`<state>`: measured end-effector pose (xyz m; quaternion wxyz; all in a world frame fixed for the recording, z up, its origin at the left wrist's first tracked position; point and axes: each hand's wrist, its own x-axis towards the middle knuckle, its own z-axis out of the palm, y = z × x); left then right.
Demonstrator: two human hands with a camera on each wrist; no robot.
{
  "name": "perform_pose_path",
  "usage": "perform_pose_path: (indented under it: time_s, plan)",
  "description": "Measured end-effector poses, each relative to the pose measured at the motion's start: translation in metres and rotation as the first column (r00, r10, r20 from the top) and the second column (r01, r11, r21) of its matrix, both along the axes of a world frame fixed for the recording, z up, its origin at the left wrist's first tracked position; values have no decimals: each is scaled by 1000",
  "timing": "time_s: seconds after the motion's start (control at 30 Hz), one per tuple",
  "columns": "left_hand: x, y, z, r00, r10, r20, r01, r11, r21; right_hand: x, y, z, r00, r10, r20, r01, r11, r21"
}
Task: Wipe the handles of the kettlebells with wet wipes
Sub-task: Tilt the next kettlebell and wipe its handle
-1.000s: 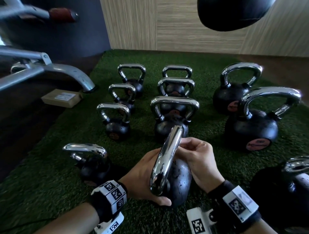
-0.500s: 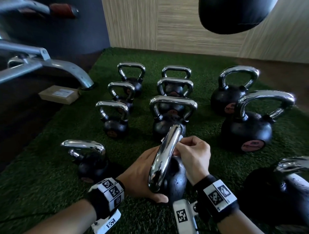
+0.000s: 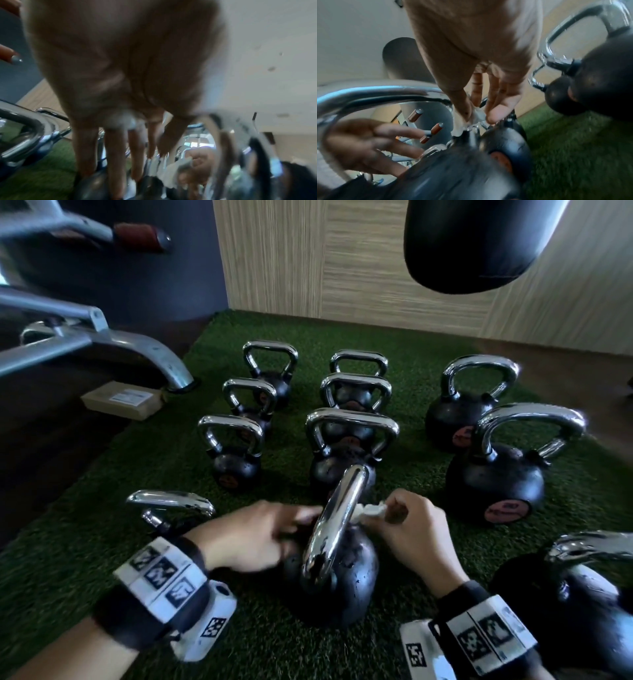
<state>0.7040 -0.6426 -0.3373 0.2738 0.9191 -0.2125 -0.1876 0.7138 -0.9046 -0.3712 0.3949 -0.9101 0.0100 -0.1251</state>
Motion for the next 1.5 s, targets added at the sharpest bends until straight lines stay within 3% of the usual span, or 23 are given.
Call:
perform_pose_path:
  time_s: [0.07,0.1,0.2,0.27,0.4,0.47,0.6,0.77,0.9,1.0,1.17,1.33,1.43,1.5]
  plan:
    - [-14,-7,26,980,177,90,-164,977,-140,10,-8,8,991,-16,129,22,999,-40]
    - [-22,-16,37,971,205,122,-189,973,-133,16,-9,12,983,-1,186,12,998,-55]
    - [-41,-47,50,945,139,297,-191,970,153,34,-1,23,957,97,275,-79,994,-76]
    - [-43,-61,45,909,125,397,-229,947,225,40,2,28,936,210,283,-194,977,-85]
    - [-36,-62,45,939,140,313,-208,958,195,53,4,32,824,504,259,-472,863,-180]
    - [-35,-59,48,951,152,269,-204,964,174,60,3,32,802,554,225,-520,832,-194]
    - [-29,-52,51,978,135,162,-159,976,146,62,-5,32,816,541,205,-513,840,-174]
    - [-2,-36,68,993,-71,91,56,986,156,43,-26,28,855,465,228,-430,883,-186]
    - [33,-28,85,949,-292,117,222,887,405,10,-34,23,893,358,273,-314,930,-190]
    - [45,-23,89,939,-300,169,183,850,494,-12,-35,19,907,301,296,-254,949,-187]
    - [38,-4,72,944,-141,297,42,947,318,-23,-34,21,925,259,278,-221,962,-161]
    - [18,0,62,904,-68,421,-15,981,192,-29,-42,28,951,239,195,-207,963,-170]
    - [1,-37,73,847,21,531,5,999,-48,-54,-65,39,971,190,146,-170,976,-139]
    - [-9,-82,75,832,113,543,48,960,-274,-80,-91,53,987,135,84,-132,990,-46]
